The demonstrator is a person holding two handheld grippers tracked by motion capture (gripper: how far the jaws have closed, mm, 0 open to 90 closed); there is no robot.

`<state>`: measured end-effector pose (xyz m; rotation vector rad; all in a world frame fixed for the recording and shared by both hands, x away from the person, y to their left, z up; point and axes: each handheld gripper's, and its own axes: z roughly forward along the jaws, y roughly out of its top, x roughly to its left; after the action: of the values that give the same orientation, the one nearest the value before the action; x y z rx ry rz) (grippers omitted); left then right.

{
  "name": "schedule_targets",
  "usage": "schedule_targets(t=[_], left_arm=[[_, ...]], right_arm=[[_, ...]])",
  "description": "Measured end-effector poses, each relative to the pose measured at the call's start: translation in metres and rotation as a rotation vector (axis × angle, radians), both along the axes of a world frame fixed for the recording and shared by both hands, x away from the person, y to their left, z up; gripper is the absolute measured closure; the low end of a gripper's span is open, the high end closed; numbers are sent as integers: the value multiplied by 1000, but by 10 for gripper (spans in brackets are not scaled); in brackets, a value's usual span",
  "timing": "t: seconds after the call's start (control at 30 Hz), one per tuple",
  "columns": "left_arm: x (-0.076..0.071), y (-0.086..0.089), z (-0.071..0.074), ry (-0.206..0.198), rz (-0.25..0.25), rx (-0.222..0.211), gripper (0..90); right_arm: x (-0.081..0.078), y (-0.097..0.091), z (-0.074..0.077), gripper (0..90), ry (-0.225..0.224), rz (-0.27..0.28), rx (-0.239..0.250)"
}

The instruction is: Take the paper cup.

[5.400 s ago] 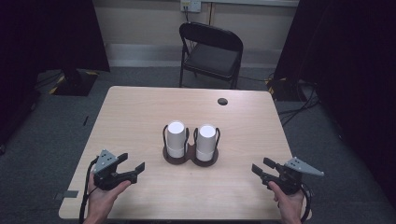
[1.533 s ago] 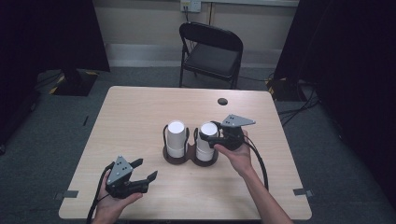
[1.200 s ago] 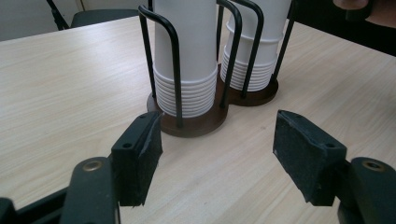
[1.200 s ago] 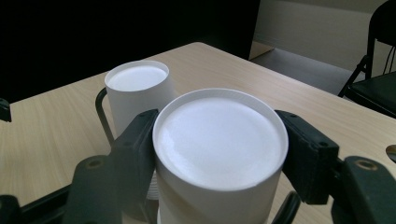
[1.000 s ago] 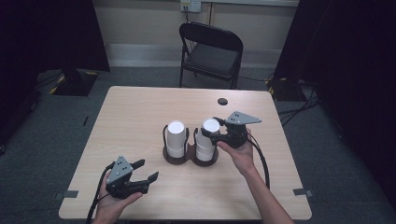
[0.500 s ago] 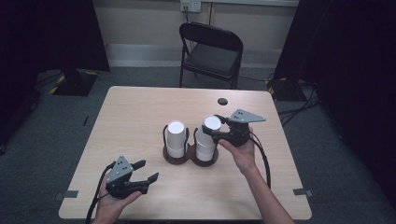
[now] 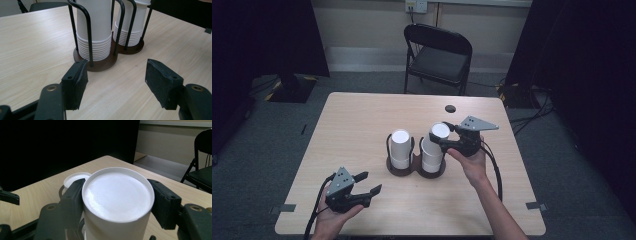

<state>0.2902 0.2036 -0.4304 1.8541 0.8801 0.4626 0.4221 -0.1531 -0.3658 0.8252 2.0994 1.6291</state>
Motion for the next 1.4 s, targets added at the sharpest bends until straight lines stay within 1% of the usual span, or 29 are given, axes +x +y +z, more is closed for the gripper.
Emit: schedule_targets(t=[0.03,0.2,0.43,0.57,0.67,0.8,0.87,0.9,0.93,0.97,1.0,1.03,1.07,1.1,1.13,1.17,1.2,1.23,1.3,1.33,1.37,1.4], left_arm=[[0,1,0,-2,0,4,348],[0,1,0,5,0,-16,349],[0,-1,0,6,-7,-10,352],[-1,-3,0,-6,-17,0,367],[-2,-5,0,-14,-21,9,362],[-3,-6,1,-22,-17,12,356],[-3,-6,2,-13,-23,4,377],[-4,-7,3,-22,-20,2,375],[-4,-7,3,-22,-20,2,367],[-4,-7,5,-26,-18,2,355],[-4,-7,5,-29,-15,-6,345],[-3,-7,7,-32,-12,-7,345],[-4,-8,9,-41,-9,-7,323],[-4,-8,9,-41,-9,-7,319],[-4,-9,12,-48,-13,-22,316],[-4,-9,12,-48,-13,-22,318],[-4,-9,14,-59,-10,-16,318],[-4,-10,16,-67,-8,-28,321],[-2,-12,20,-77,-14,-28,327],[0,-15,24,-87,-12,-32,329],[0,-15,24,-87,-12,-32,332],[2,-17,26,-94,-21,-34,332]], right_arm=[[0,0,0,344,-1,0,0],[-1,0,3,345,-15,2,7],[-3,-3,7,345,-29,-1,35],[-3,-3,8,345,-35,9,38],[-3,-3,7,345,-36,4,40],[-5,-3,10,346,-52,7,49],[-7,-3,11,345,-66,13,51],[-8,-3,13,345,-65,10,48],[-8,-3,13,345,-65,10,48],[-8,-3,14,345,-72,12,62],[-9,-4,15,345,-68,8,63],[-9,-4,15,345,-68,8,63],[-10,-5,17,345,-74,0,71],[-10,-5,17,345,-74,0,71],[-11,-7,20,345,-77,-2,75],[-11,-7,20,345,-77,-2,75],[-12,-8,22,345,-82,-2,83],[-14,-9,24,345,-85,-2,87],[-17,-10,28,345,-90,-2,85],[-19,-11,29,345,-92,-1,92],[-19,-11,29,345,-92,-1,92],[-20,-12,30,345,-89,3,97]])
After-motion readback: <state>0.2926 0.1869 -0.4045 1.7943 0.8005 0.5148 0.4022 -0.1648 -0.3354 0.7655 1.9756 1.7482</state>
